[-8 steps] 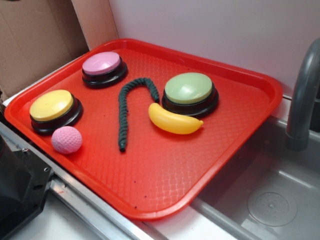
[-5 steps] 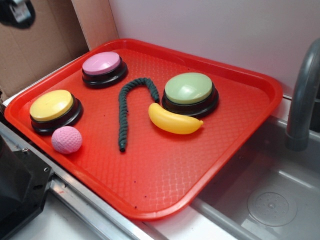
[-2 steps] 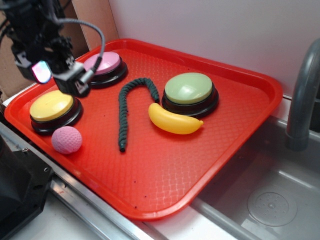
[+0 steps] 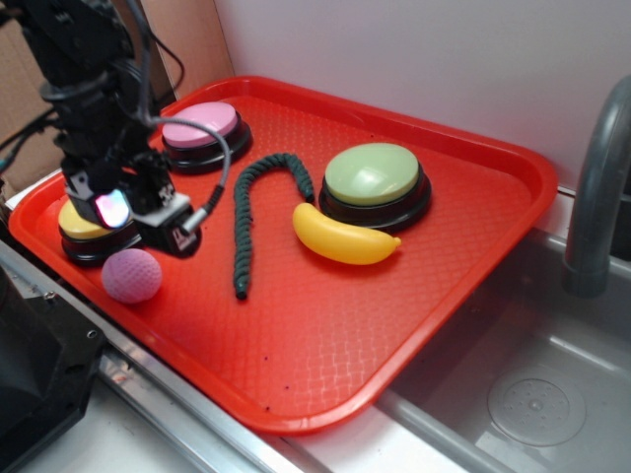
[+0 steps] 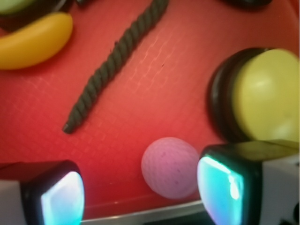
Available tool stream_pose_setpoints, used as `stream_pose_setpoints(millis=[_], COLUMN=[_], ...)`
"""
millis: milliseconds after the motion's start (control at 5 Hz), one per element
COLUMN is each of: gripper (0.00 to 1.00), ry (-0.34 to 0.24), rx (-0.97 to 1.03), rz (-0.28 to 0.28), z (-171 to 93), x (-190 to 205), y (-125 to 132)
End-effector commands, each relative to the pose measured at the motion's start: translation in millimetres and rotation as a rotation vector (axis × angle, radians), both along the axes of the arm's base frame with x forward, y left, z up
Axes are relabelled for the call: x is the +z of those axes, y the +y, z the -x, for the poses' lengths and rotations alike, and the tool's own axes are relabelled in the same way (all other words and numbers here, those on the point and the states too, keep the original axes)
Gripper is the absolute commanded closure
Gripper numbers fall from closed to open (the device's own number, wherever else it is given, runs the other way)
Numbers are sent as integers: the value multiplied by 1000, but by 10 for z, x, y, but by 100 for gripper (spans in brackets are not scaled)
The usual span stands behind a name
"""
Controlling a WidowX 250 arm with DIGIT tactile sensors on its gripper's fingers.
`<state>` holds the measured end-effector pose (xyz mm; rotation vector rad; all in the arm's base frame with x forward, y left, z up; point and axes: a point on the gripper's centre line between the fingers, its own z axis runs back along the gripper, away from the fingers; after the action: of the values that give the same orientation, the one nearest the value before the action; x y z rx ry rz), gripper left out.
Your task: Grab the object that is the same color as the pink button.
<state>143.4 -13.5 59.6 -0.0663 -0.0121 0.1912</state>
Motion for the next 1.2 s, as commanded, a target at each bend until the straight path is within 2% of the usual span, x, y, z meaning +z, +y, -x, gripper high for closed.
stream_pose_setpoints(millis=[0, 200, 400, 600, 1000], gripper=[0, 0, 25, 100, 100], ry=[42, 58, 79, 85, 104], rx=[-7, -12, -9, 36, 58], rz=[-28, -31, -29, -54, -89], z=[6, 43, 48, 55, 56], x=[-202, -235, -262, -289, -357], y=[46, 30, 35, 74, 159])
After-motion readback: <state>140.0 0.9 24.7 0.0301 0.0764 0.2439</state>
